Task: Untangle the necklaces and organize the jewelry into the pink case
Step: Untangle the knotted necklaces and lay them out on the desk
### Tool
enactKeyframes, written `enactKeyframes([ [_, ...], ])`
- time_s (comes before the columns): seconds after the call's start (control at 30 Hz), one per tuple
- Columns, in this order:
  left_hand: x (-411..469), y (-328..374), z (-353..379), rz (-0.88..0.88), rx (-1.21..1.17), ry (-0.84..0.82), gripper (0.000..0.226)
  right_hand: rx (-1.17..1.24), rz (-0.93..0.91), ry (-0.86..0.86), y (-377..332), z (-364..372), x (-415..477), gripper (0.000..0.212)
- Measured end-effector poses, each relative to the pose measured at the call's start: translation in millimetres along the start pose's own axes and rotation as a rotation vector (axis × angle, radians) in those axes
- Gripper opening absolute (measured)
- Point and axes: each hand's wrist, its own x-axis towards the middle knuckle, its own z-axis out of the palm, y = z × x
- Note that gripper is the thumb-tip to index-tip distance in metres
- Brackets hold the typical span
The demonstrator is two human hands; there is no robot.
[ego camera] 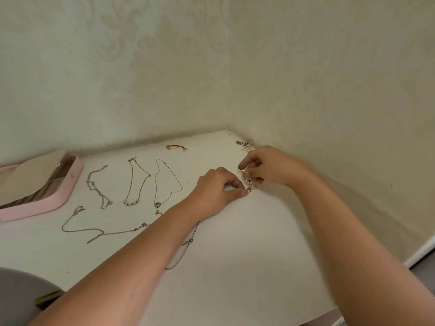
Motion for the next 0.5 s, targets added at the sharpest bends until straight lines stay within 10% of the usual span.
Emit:
enactKeyframes([
  [0.2, -1, 2, -4, -0.015, -0.001, -0.052, 0.015, 0.251, 0.101, 0.179, -7, 1, 4, 0.027],
  [0.5, -3, 3, -11, -0.079, -0.097, 0.052, 0.036, -0.346, 0.247, 0.049, -3, -16, -9, 0.024],
])
